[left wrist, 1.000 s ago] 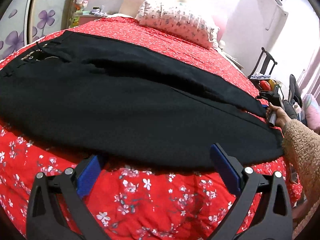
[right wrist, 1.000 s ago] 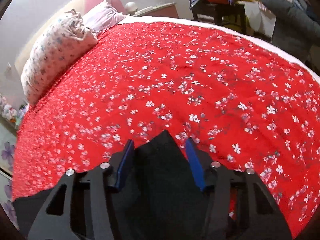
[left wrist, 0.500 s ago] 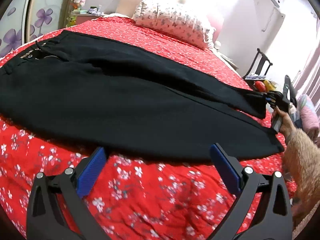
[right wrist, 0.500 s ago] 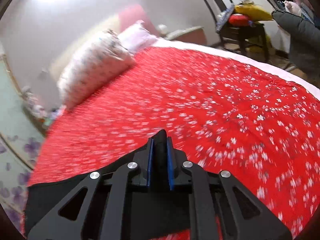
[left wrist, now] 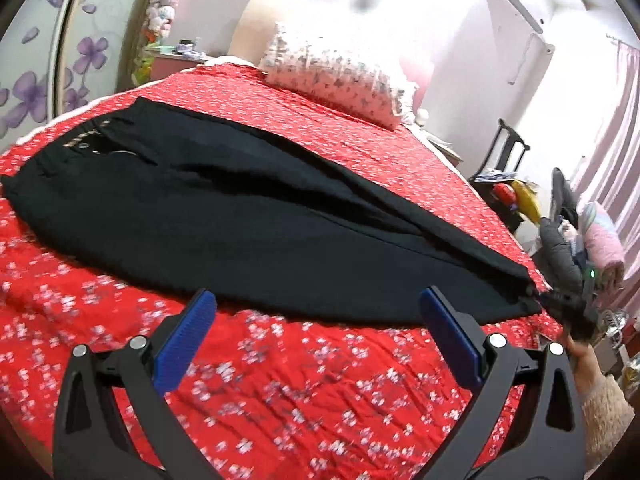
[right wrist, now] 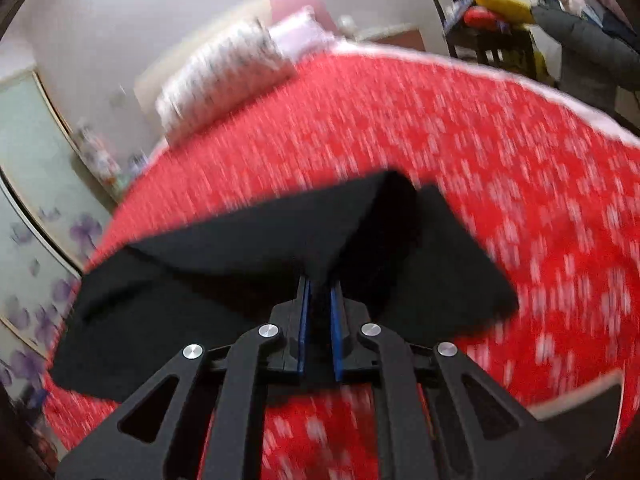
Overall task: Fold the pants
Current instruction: 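Lift the hems with the right tool and carry them toward the waistband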
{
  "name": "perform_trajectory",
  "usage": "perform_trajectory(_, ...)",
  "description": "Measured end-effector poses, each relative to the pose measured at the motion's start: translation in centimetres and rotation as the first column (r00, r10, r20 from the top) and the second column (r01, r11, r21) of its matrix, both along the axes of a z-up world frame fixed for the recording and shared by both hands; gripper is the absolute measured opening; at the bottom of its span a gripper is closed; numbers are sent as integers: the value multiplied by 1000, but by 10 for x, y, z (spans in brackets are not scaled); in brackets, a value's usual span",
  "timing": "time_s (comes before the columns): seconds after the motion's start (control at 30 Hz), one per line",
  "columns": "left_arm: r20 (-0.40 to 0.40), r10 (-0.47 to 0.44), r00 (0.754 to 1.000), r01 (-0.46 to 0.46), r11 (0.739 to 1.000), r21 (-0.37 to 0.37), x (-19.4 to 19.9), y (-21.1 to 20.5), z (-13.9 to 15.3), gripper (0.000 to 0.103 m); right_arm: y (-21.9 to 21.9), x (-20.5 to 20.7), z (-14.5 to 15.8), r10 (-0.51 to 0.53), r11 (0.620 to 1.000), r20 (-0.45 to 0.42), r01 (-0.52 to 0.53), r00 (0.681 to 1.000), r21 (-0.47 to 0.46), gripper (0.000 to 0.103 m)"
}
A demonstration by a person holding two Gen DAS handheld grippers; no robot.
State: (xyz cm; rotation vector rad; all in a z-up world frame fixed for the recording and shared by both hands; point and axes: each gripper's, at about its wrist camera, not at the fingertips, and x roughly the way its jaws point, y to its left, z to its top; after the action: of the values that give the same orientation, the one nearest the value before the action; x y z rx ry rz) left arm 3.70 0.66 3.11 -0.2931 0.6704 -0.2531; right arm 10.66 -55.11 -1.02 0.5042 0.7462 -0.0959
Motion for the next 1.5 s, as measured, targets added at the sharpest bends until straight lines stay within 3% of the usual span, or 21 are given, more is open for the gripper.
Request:
perform_trajectory(0.1,-10,6,1000,-5,1000,11,-7,5,2,101,6,-12,-5,-19,999,-84,23,996,47,21)
perform_trajectory(0.17,-13,6,1000,-6,1000,17,-12,9,2,101,2,-23,1,-53,991,-78,62,996,120,22)
perform_trajectory(0.2,-10,8,1000,-8,1000,10,-14,11,2,101,-1,-28,5,-74,980,-58,83,996,182,31)
perform_trajectory(0.23,-9,14,1000,-14,1000,3,-16,12,1,101,-5,-34,7,-101,956,-40,108,994,272,42)
perform_trajectory(0.33,-57,5,998,-7,1000,-25,-15,18,-4,101,-8,-33,2,-122,847,-21,115,992,518,44)
perform_trajectory(0.43,-90,-16,996,11,999,-52,-14,22,-8,101,-2,-22,-11,-154,752,-79,169,985,637,44)
perform_trajectory(0.53,-82,-29,996,22,997,-80,-21,25,-10,101,3,-9,-29,-201,679,-153,251,967,690,44)
perform_trajectory(0.7,-87,-16,996,10,997,-73,-26,31,-13,101,5,5,-49,-302,640,-222,370,927,673,43)
perform_trajectory(0.8,-91,8,996,-14,998,-66,-28,33,-15,101,3,13,-46,-359,664,-195,397,913,633,41)
perform_trajectory(0.87,-105,5,994,-13,997,-80,-28,33,-18,101,-2,20,-49,-373,683,-204,417,905,600,27)
perform_trajectory(0.93,-121,-4,993,-9,994,-111,-27,34,-21,101,-7,24,-54,-385,669,-216,433,897,605,12)
perform_trajectory(1.0,-149,-7,989,-13,992,-129,-26,34,-26,101,-13,21,-53,-387,670,-185,413,903,617,7)
perform_trajectory(1.13,-178,-34,983,13,993,-118,-23,30,-32,101,-19,2,-19,-415,748,-15,350,910,564,5)
perform_trajectory(1.23,-168,-34,985,12,991,-132,-23,31,-32,101,-24,-19,-11,-441,763,55,342,896,548,5)
perform_trajectory(1.3,-165,-32,986,10,990,-137,-23,31,-33,101,-25,-34,-15,-465,753,65,356,883,554,5)
perform_trajectory(1.4,-169,-44,985,19,989,-146,-22,33,-34,101,-21,-53,-35,-498,724,15,406,867,558,5)
perform_trajectory(1.5,-192,-85,978,48,980,-193,-18,36,-37,101,-18,-58,-51,-475,745,-33,421,879,518,4)
